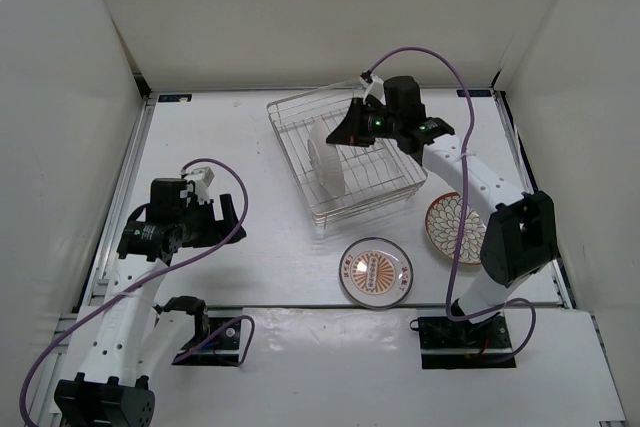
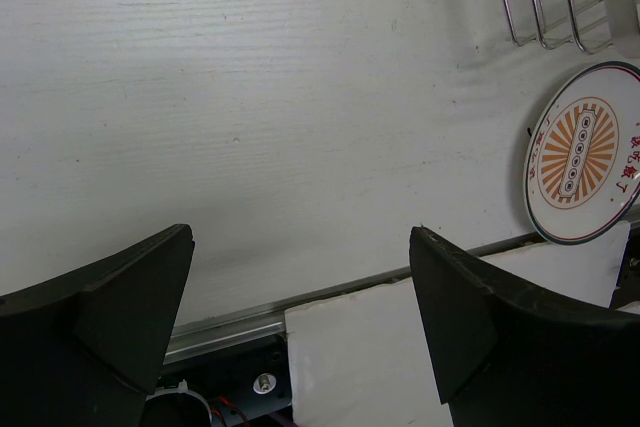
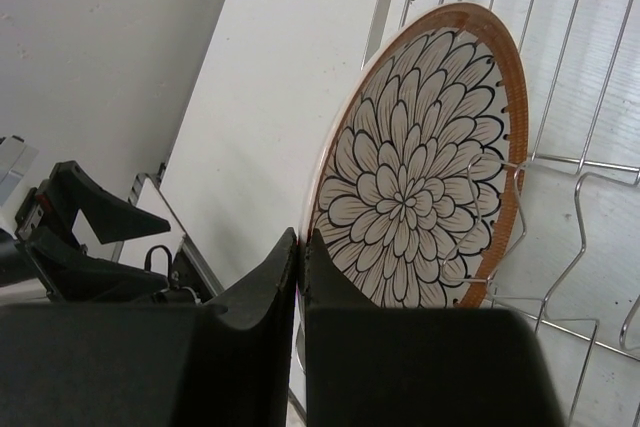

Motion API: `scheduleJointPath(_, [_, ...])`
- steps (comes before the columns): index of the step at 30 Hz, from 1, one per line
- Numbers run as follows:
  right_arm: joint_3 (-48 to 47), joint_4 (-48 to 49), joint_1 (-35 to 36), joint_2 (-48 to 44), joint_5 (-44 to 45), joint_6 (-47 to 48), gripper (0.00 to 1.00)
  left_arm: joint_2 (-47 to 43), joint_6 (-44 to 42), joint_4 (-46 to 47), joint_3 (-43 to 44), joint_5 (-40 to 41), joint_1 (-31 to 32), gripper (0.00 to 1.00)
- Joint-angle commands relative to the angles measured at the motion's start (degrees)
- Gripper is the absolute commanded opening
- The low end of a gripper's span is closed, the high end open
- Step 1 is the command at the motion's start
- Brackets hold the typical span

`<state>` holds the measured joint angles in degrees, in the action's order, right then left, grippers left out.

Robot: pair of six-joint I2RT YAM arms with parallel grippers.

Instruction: Unload the plates from the dish rack

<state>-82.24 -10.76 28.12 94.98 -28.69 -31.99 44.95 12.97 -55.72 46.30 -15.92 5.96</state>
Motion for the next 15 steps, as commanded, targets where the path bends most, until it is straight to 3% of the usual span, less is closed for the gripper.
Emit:
scheduleJointPath(1, [-3.03,15.51,-0.09,-7.26,-1.31,0.16,0.0,-0.48,-0.14,-0.09,0.28,-0.51,-0.33,1.0])
scheduleJointPath(4, [-7.32,12.35,-0.26,-5.07,-5.59,-0.44,0.0,-0.65,-0.14,0.0,0.28,-0.69,-0.33,1.0])
scheduleJointPath(10, [-4.44,16.01,-0.61,-7.34,-5.06,-1.23,0.0,-0.39,-0.14,-0.09,0.28,-0.69,-0.33,1.0])
scheduleJointPath(11, [-2.77,16.47,-0.7,-8.05,-1.84,-0.97,0.0,-0.48,-0.05,-0.09,0.28,-0.51,-0.24,1.0])
scheduleJointPath(13, [-5.03,12.19,-0.26,-6.75,-3.29,0.79,0.0,-0.56,-0.14,0.18,0.19,-0.6,-0.24,1.0])
scheduleJointPath(15, [-6.45,14.52,-0.7,-6.3,-4.89,-0.44,0.0,-0.48,-0.23,-0.09,0.28,-0.34,-0.33,1.0])
